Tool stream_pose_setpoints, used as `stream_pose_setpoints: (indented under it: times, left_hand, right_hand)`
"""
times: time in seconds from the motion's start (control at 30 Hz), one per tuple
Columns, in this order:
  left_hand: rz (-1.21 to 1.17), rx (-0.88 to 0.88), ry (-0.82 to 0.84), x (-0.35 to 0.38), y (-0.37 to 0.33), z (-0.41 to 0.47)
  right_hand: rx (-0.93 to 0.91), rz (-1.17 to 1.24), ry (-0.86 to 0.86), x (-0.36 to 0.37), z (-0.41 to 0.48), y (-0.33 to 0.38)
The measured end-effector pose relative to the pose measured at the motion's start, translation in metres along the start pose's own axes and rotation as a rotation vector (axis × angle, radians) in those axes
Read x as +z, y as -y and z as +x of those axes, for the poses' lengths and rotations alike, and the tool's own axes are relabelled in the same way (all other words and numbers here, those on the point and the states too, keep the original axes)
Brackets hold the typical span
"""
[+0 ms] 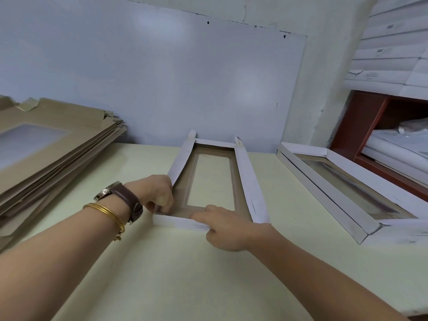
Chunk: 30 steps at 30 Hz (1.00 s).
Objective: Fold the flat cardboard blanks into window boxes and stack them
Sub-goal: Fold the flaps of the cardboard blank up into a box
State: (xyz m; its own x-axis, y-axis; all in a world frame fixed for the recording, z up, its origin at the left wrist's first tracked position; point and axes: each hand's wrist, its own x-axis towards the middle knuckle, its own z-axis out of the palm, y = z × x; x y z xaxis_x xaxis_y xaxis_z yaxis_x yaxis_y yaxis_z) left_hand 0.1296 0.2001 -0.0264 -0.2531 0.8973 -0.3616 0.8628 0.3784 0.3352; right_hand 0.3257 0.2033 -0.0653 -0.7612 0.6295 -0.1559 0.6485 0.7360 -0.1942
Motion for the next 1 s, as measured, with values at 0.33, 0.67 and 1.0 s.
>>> stream_pose_setpoints:
  times: [0.33,0.67,1.0]
  left_hand:
    - [0.407,0.106,-0.156,0.015,-0.014,-0.018]
    - [0.269,0.435,-0.139,0.039,-0.030,-0.040]
    - [0.223,0.470,-0.108,0.030,-0.022,-0.040]
  right_hand:
    - [-0.010,0.040,0.016,-0.002,0.000,0.000]
    - [-0.045,0.111,-0.149,-0.007,-0.007,-0.012]
    - [0.102,-0.010,-0.070,-0.040,-0.050,-0.063]
